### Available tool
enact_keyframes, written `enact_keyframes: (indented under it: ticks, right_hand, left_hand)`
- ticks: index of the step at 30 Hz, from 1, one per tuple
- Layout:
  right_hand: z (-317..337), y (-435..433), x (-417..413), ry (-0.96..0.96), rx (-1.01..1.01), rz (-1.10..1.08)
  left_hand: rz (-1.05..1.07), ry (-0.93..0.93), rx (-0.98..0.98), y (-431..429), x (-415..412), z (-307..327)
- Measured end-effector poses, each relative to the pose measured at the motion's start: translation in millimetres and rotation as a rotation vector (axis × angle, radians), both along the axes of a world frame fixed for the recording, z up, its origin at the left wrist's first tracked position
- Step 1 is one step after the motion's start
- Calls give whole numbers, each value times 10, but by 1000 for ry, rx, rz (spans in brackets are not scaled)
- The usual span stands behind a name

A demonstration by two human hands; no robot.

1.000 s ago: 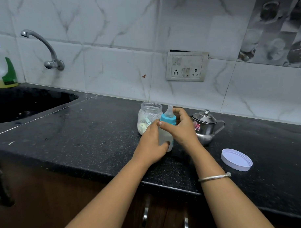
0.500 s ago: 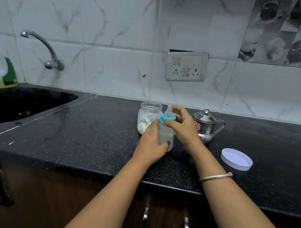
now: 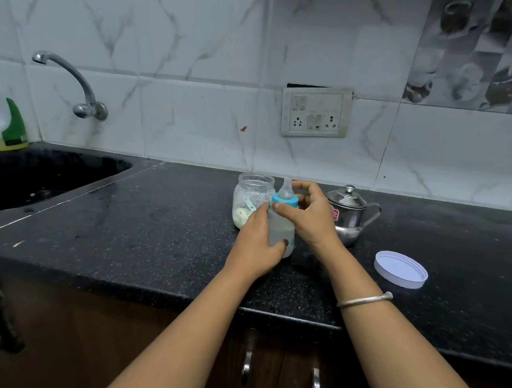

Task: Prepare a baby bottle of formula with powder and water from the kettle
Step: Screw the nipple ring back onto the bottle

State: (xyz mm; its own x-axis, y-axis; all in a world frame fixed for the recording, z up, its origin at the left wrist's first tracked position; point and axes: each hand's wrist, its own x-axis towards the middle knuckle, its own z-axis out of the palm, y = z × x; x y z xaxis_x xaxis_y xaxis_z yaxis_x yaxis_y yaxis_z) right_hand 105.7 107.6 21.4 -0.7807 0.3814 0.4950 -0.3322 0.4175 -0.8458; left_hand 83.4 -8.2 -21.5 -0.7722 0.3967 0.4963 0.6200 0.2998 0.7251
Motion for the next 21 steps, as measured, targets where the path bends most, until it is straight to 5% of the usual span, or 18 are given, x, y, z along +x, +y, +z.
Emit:
enact_keyframes:
  ticks: [21]
  right_hand:
    - [-9, 63, 7, -21, -62, 62]
  left_hand:
    - [-59, -26, 54, -7, 0, 46]
